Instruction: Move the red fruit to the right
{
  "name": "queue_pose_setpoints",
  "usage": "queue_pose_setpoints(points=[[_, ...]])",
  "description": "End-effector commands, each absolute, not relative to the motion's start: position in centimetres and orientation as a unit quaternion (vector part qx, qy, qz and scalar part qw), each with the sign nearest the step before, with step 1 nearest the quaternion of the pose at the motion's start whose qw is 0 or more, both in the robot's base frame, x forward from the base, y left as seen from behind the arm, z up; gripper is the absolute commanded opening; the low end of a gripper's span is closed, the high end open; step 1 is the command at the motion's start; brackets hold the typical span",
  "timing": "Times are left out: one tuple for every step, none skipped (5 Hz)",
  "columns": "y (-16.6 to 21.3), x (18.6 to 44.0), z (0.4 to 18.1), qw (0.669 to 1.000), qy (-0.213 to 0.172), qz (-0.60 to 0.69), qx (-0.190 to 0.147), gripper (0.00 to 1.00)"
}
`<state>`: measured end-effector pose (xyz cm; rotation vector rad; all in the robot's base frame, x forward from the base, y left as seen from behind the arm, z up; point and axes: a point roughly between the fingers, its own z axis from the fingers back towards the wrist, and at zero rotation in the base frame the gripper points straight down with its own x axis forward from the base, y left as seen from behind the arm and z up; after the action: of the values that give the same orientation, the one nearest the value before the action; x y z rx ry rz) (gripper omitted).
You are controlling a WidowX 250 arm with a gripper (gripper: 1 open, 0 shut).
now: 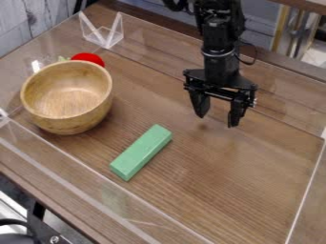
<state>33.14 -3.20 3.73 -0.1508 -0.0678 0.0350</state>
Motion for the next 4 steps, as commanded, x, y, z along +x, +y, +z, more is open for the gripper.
queue_pose_setpoints(points=[[-2.5,34.4,3.9,0.995,-0.06,0.04,-0.072,1.0],[-2.4,34.0,4.6,0.995,-0.063,0.036,-0.072,1.0],[-2.3,33.6,5.5,0.995,-0.067,0.031,-0.071,1.0],[-2.9,33.2,5.8,0.994,-0.071,0.051,-0.069,0.0]])
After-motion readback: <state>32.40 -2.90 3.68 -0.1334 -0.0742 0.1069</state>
